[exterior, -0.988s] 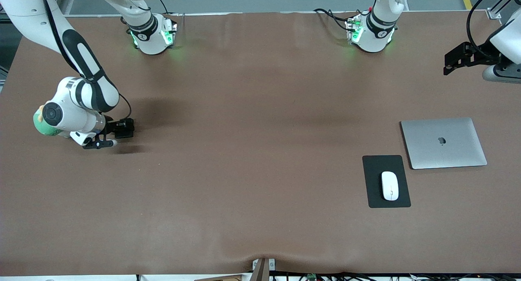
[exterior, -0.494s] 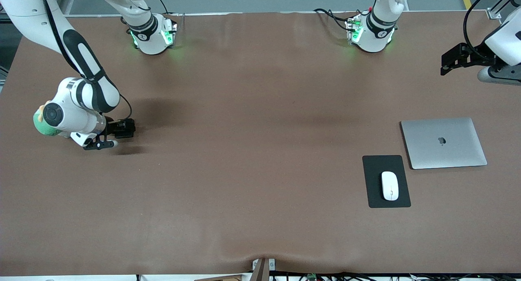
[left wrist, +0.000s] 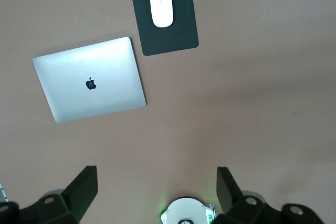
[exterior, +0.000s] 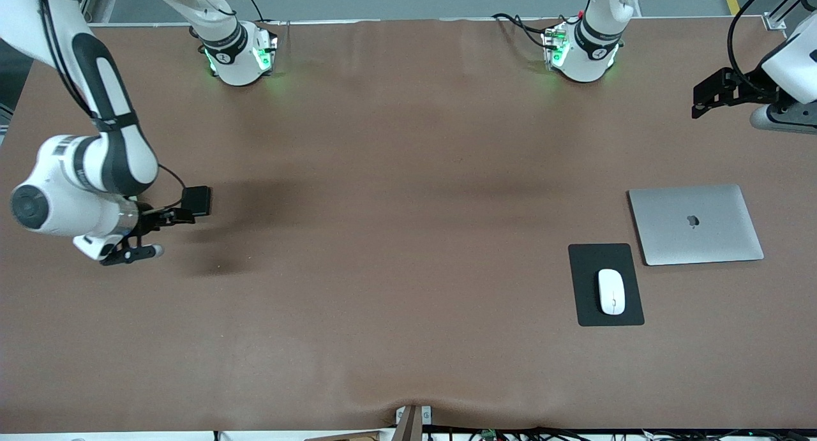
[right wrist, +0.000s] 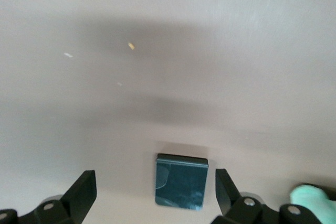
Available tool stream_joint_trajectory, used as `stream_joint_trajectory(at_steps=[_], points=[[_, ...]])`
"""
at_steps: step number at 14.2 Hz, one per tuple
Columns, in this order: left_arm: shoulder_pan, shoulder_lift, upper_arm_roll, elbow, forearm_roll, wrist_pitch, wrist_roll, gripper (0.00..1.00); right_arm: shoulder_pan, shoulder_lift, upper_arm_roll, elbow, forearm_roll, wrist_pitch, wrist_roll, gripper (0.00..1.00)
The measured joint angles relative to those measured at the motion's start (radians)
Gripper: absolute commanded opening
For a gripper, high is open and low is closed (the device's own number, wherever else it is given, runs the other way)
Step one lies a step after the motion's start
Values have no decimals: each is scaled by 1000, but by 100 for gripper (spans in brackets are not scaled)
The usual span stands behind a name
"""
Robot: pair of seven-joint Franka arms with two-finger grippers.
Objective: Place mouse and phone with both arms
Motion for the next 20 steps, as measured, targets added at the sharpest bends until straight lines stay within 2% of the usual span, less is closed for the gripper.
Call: stream_joint_trajectory(at_steps=[3,6,9,11,14,20], points=[[-1,2,0,0,-1,2,0,100,24,57,0,218,0,-87,0,100],[-1,32,-1,-2,-25,64,0,100,29,93,0,345,0,-108,0,100],[-6,63,-2,-2,-32,102,0,100,35,95,0,502,-4,-194,0,100],[-7,62,-2,1,-32,103,0,100,44,91,0,607,-37,-271,1,100],[-8,56,-18,2,-32,103,-1,100,56,69,1,658,-53,-348,0,100],[-5,56,-21,23,-32,103,-14,100,77,-45,4,676,-57,-493,0,100]])
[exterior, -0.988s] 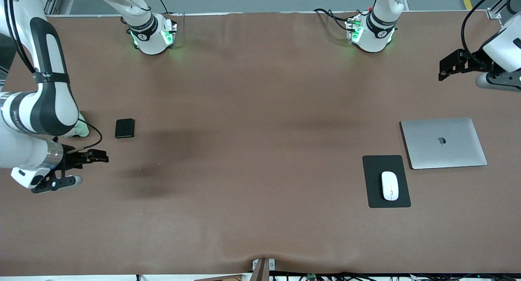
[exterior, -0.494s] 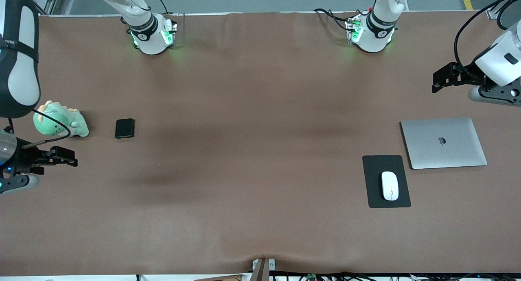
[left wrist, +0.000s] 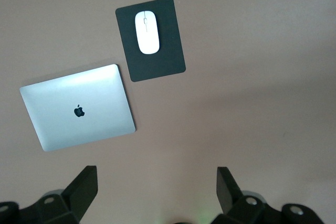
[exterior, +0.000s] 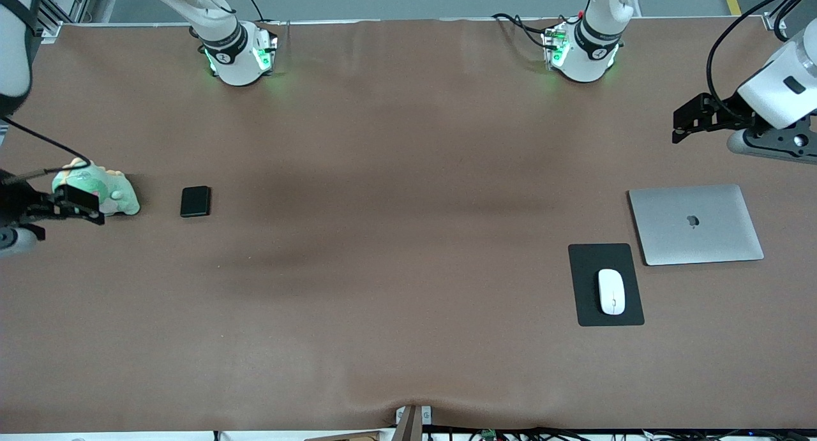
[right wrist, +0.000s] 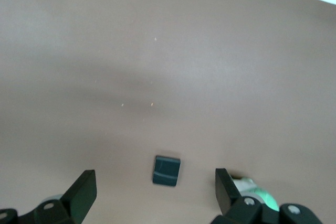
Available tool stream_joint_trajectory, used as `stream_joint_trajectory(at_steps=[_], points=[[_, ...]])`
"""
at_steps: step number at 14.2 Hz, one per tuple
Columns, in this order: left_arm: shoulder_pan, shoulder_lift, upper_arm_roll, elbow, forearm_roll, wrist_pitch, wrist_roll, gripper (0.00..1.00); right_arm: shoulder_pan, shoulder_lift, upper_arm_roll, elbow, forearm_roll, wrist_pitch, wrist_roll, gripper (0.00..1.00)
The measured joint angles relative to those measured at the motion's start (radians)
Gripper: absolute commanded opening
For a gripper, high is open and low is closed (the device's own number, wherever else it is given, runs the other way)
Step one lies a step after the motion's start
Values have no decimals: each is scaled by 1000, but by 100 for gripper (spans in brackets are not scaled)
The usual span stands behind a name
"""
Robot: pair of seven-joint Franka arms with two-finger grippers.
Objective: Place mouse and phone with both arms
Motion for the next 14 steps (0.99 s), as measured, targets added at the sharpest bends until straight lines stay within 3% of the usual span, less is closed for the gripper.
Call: stream_joint_trajectory(at_steps=[6,14], points=[[7,-9,6,12,0,-38,-69,100,3,-119,4,-2,0,-151,0,100],[7,-23,6,13,3,-94,-69,100,8,-322,-9,-290,0,-133,1,100]])
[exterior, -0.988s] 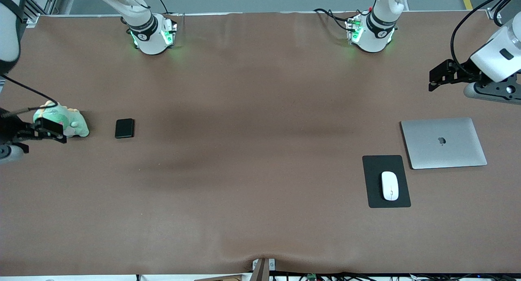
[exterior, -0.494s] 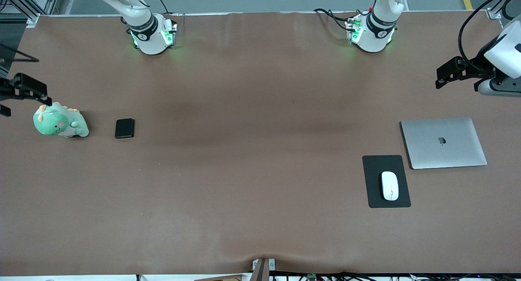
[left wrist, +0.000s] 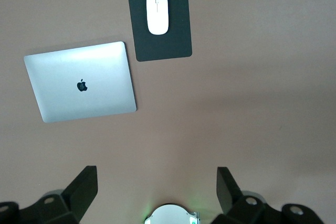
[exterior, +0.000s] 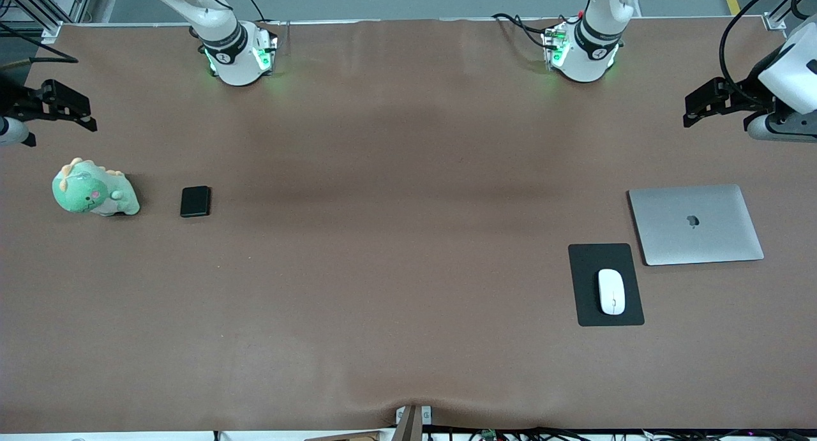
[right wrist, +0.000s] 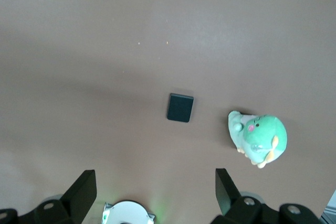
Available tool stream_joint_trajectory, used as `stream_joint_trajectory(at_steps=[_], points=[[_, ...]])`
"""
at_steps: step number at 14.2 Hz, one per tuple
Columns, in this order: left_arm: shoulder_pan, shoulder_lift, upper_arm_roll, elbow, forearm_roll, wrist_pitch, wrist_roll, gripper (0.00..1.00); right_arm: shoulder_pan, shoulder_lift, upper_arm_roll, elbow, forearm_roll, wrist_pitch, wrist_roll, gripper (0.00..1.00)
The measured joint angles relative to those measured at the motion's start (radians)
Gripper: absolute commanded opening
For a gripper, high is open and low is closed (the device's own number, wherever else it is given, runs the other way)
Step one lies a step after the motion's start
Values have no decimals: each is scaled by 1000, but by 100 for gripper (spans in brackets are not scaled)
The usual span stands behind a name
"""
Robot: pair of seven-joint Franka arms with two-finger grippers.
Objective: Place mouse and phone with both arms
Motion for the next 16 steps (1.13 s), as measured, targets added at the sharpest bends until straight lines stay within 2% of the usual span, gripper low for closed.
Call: stream_joint_trajectory(at_steps=[3,5,12,16], points=[[2,0,1,0,1,-1,0,100,6,-45,-6,-80,0,47,0,100],[11,0,1,0,1,-1,0,100,37,-64,-31,-107,0,63,2,100],[13,0,-2,0,1,-3,0,100,73,-72,-93,-118,0,92,31,100],[13,0,-5,0,1,-3,0,100,79,-72,-95,-118,0,98,39,100]])
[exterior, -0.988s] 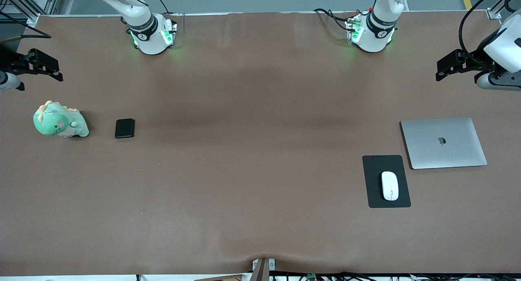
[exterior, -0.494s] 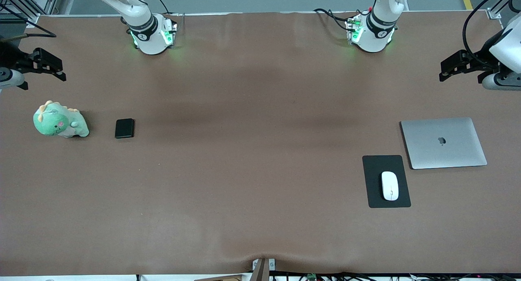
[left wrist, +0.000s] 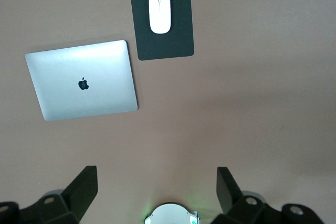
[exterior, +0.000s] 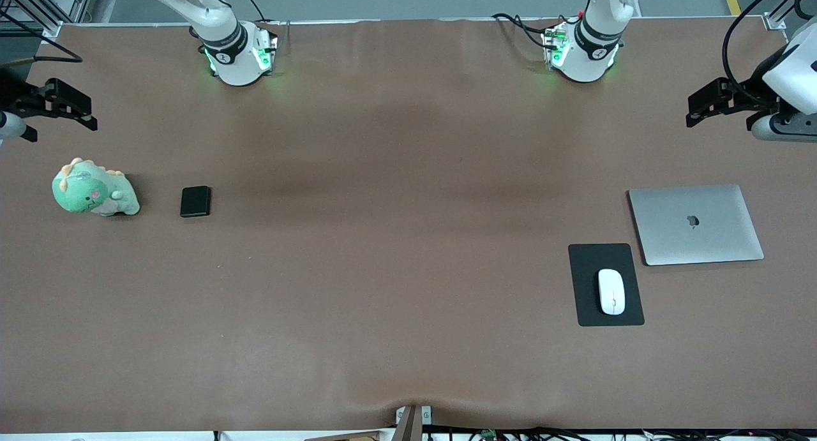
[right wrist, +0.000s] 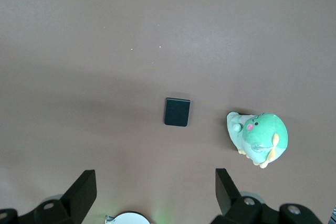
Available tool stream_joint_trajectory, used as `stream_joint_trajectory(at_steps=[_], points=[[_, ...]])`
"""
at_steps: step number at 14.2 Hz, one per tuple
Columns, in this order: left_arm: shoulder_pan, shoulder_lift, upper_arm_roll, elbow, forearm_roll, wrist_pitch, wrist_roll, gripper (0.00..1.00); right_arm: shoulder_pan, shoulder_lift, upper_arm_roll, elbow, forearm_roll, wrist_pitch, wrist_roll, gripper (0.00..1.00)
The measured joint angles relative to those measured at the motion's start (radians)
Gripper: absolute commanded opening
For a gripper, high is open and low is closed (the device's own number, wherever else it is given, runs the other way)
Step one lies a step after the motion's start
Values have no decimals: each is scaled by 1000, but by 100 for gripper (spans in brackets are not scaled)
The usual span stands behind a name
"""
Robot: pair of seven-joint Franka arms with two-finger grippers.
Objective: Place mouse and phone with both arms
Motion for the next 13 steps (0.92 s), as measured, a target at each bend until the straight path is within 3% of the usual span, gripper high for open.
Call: stream_joint_trajectory(at_steps=[7,13], points=[[8,0,-2,0,0,0,0,100,11,-1,0,4,0,5,8,100],[31,0,-44,0,0,0,0,100,12,-1,0,4,0,5,87,100]])
